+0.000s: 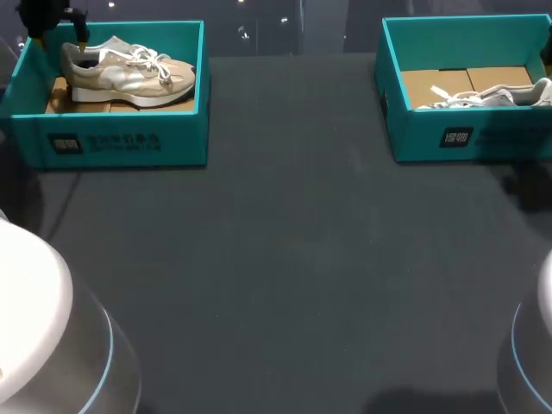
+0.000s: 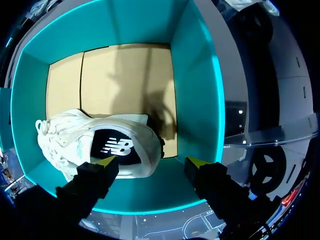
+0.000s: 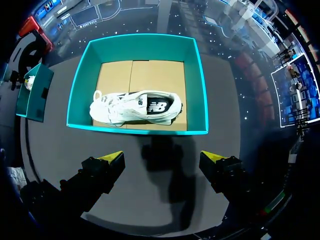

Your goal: Take the shoe out of the shoebox, open the shoe tongue, remove and reinsert the insole, then place the shoe into the shoebox

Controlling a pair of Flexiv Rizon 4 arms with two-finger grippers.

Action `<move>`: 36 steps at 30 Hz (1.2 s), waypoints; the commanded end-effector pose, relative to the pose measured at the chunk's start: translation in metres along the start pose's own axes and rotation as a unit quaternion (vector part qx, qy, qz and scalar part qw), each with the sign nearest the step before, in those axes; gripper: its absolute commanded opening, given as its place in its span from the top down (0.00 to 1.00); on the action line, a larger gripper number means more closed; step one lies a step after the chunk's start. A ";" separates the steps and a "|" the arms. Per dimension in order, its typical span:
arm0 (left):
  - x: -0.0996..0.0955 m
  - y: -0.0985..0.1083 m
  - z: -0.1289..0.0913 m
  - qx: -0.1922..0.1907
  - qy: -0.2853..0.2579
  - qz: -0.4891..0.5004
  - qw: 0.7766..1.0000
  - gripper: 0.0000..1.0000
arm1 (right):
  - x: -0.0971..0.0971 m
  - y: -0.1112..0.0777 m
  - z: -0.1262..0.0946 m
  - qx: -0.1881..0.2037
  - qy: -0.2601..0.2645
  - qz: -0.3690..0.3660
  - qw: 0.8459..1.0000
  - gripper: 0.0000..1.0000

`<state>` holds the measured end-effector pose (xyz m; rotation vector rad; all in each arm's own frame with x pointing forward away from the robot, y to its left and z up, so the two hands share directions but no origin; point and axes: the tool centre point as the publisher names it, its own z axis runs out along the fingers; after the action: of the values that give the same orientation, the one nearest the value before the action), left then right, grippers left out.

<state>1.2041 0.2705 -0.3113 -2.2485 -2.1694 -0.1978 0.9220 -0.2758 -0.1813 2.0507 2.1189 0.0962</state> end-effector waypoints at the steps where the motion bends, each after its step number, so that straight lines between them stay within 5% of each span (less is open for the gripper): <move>1: 0.002 0.011 0.009 0.020 0.001 0.004 1.000 0.17 | 0.000 -0.001 0.000 0.000 -0.001 0.001 1.000 0.00; 19: 0.002 -0.015 0.034 0.047 0.012 0.015 0.999 0.23 | 0.000 -0.001 0.000 0.000 -0.001 0.001 1.000 0.00; 36: -0.001 -0.013 0.051 0.037 0.010 0.006 0.999 0.26 | 0.000 -0.001 0.000 0.000 -0.001 0.001 1.000 0.00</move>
<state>1.1950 0.2754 -0.3596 -2.2089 -2.1149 -0.1267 0.9220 -0.2759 -0.1813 2.0508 2.1189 0.0963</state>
